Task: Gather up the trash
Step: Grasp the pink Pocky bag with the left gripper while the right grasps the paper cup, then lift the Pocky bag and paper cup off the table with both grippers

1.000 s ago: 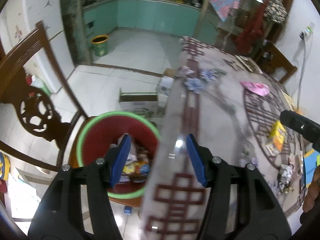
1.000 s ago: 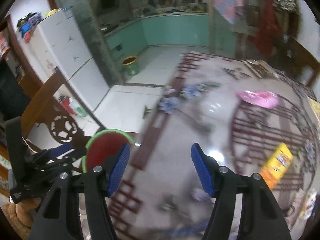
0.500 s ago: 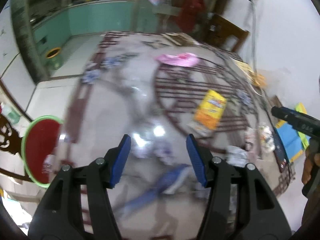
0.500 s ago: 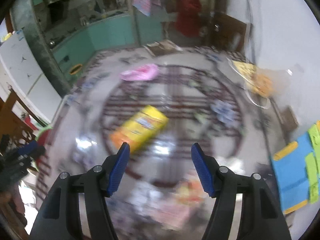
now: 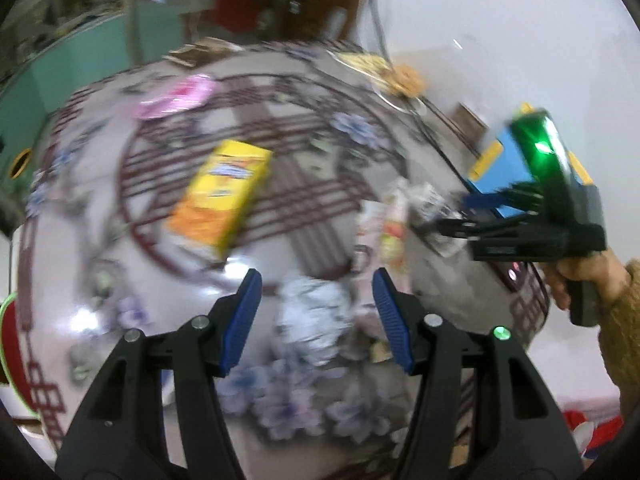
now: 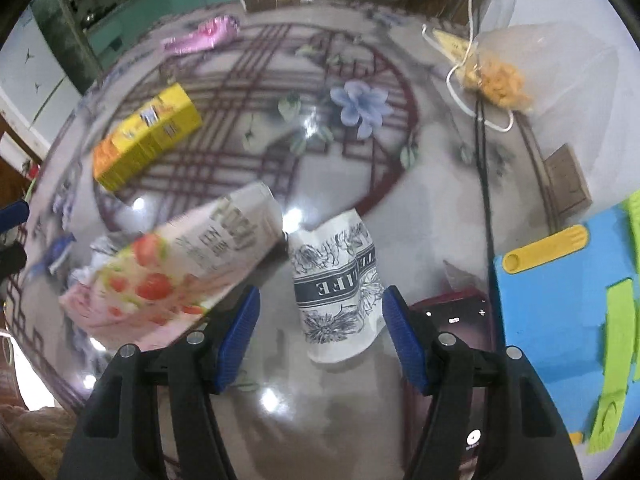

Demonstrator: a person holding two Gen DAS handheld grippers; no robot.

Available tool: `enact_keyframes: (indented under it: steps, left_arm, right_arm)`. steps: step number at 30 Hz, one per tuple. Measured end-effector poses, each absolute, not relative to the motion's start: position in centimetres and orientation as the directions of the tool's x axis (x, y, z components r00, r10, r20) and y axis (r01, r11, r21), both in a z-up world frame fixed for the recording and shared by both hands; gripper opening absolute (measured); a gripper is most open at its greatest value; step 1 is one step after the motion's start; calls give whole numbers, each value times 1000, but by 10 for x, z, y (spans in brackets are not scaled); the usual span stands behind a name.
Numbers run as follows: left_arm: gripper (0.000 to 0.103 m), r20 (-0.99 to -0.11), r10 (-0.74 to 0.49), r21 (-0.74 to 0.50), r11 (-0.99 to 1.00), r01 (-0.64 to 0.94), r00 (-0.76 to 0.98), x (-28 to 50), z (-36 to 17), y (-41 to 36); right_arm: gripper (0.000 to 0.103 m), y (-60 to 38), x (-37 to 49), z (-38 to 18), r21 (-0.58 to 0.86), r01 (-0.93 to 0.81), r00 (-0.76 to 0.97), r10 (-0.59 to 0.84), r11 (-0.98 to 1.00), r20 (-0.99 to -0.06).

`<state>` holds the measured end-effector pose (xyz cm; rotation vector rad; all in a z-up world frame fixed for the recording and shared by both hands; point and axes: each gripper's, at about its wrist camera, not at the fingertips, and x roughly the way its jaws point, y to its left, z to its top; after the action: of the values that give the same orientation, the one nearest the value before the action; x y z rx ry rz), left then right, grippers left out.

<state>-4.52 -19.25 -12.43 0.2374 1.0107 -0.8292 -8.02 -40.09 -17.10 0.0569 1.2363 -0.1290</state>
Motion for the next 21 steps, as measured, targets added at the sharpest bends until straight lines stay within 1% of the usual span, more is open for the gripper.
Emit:
enact_keyframes:
  steps: [1,3,4,5,7,8,9,10,11,12,13,15,21]
  left_arm:
    - [55,-828,-503,-188,666,722,248,-48,-128,-201]
    - [55,-844,-497,-194,631,751,200,-52,-138,-225]
    - [55,-850,-492,-195,622,758,186,-54,-141,-232]
    - [55,-856,-487,-195,614,765,172,-55,-146,-239]
    - [55,-869,-475,-203,596,776,137,-58,-156,-253]
    - [53,-874,-470,-209,591,779,121,-58,-160,-258]
    - [47,-878,-466,-213,587,781,111,-58,-164,-261]
    - [44,-886,-456,-223,585,780,89,-57,-171,-268]
    - [38,-888,-453,-229,586,778,80,-55,-173,-270]
    - [28,-893,-446,-245,593,767,59,-52,-179,-273]
    - [24,-895,-443,-253,598,761,51,-51,-180,-273]
    - [23,-891,-453,-278,611,741,38,-46,-182,-270]
    - [23,-880,-458,-242,662,709,127,-33,-160,-248]
  right_arm:
    - [60,-402,-78,-176,-32,125,312,-70,992,-947]
    - [56,-404,-74,-186,-49,123,296,-83,991,-951]
    - [46,-406,-72,-190,-45,126,289,-80,991,-954]
    - [41,-407,-72,-193,-37,131,282,-73,991,-956]
    - [41,-410,-70,-196,-24,139,283,-63,990,-957]
    - [40,-411,-70,-196,-19,142,285,-59,990,-957]
    - [40,-412,-70,-195,-16,145,288,-58,989,-956]
    - [40,-413,-70,-194,-12,149,292,-55,989,-955]
    - [40,-415,-70,-193,-1,158,299,-49,987,-953]
    - [40,-416,-69,-192,7,165,303,-44,986,-952]
    - [40,-418,-69,-191,14,173,310,-41,985,-950]
    - [40,-419,-67,-189,27,182,320,-33,983,-947]
    - [40,-414,-58,-175,74,204,380,-9,976,-925]
